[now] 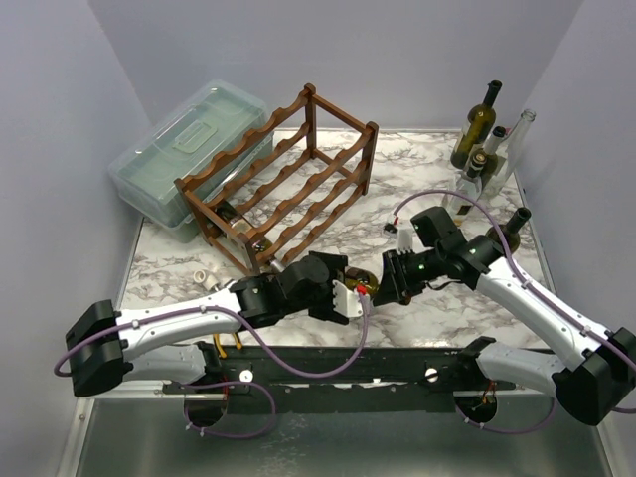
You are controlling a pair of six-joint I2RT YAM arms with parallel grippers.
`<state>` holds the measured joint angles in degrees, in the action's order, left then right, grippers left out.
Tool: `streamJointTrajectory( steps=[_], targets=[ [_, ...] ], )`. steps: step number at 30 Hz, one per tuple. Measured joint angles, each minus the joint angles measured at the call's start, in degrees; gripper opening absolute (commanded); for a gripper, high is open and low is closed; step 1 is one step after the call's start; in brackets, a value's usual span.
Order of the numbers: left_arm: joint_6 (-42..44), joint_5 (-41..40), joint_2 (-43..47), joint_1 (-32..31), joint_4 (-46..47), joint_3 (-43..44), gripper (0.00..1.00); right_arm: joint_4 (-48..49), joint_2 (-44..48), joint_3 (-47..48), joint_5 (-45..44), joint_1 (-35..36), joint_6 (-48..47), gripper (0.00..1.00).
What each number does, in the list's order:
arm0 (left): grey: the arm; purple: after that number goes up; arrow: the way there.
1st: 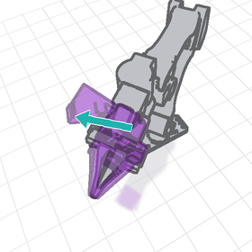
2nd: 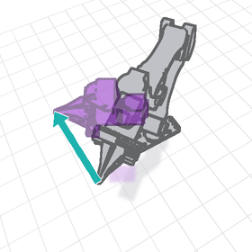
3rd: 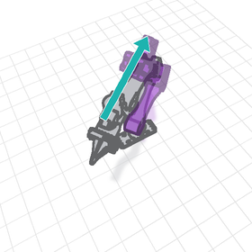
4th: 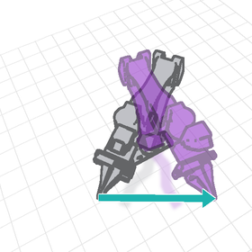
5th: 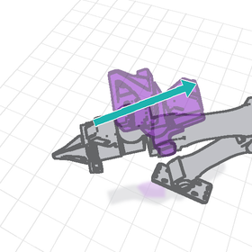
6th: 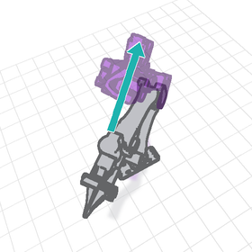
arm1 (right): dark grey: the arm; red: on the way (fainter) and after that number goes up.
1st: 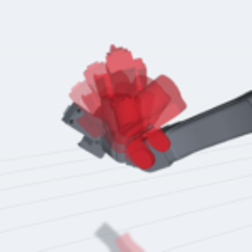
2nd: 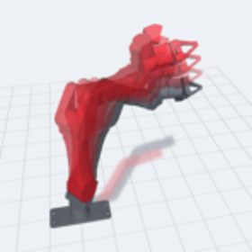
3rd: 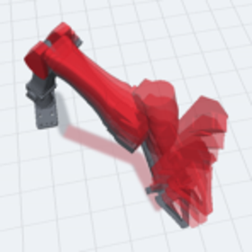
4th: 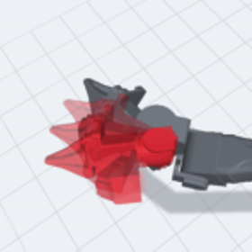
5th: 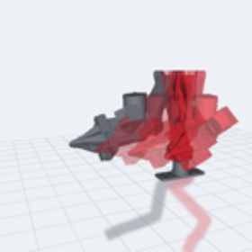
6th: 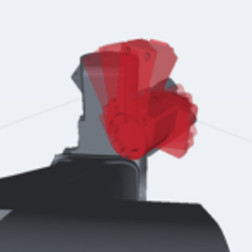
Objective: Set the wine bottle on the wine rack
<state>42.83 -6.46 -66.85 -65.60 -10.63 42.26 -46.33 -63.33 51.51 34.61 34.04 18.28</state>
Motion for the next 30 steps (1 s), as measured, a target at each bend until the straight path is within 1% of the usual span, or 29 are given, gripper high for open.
streamJointTrajectory(
  steps=[5, 9, 13, 15, 18, 19, 21, 23, 25, 27, 30],
  targets=[
    [-3.5, 1.5, 6.5, 1.4, 4.1, 0.0, 0.99, -1.9, 0.7, 1.7, -6.3, 0.0, 0.2, 0.0],
    [-7.1, 3.5, 10.6, 4.3, 6.4, 0.3, 0.99, -1.5, 1.9, 1.8, -8.5, 0.0, 0.5, 0.01],
    [-13.9, 4.5, 13.4, 10.5, 9.7, 1.9, 0.99, 3.0, 6.0, -0.2, -8.5, 0.0, 1.9, 0.0],
    [-18.7, 4.3, 14.7, 14.8, 12.6, 2.7, 0.99, 6.4, 7.2, -1.5, -8.2, 0.0, 3.1, 0.0],
    [-24.2, 3.3, 16.1, 19.5, 16.0, 3.6, 0.98, 11.8, 6.1, -3.1, -7.3, 0.0, 5.2, 0.01],
    [-25.7, 3.0, 16.4, 20.2, 16.7, 3.7, 0.98, 13.3, 5.4, -3.4, -7.1, 0.0, 5.7, 0.01],
    [-28.2, 0.3, 17.2, 21.8, 18.4, 3.9, 0.99, 14.5, 4.0, -3.7, -6.7, 0.0, 6.4, 0.0],
    [-30.0, -4.2, 17.5, 22.7, 19.4, 3.9, 0.99, 15.6, 3.0, -4.4, -6.7, 0.0, 7.3, 0.01],
    [-31.1, -10.2, 17.5, 23.4, 20.0, 3.9, 0.99, 17.3, 2.5, -5.0, -6.6, 0.0, 8.0, 0.0],
    [-32.7, -18.2, 16.9, 25.0, 20.4, 3.9, 0.99, 18.2, 2.1, -5.2, -6.6, 0.0, 8.8, 0.0],
    [-35.0, -25.0, 15.8, 28.2, 19.6, 3.9, 0.98, 20.2, 1.3, -5.8, -6.5, 0.0, 9.8, 0.01]
  ],
)
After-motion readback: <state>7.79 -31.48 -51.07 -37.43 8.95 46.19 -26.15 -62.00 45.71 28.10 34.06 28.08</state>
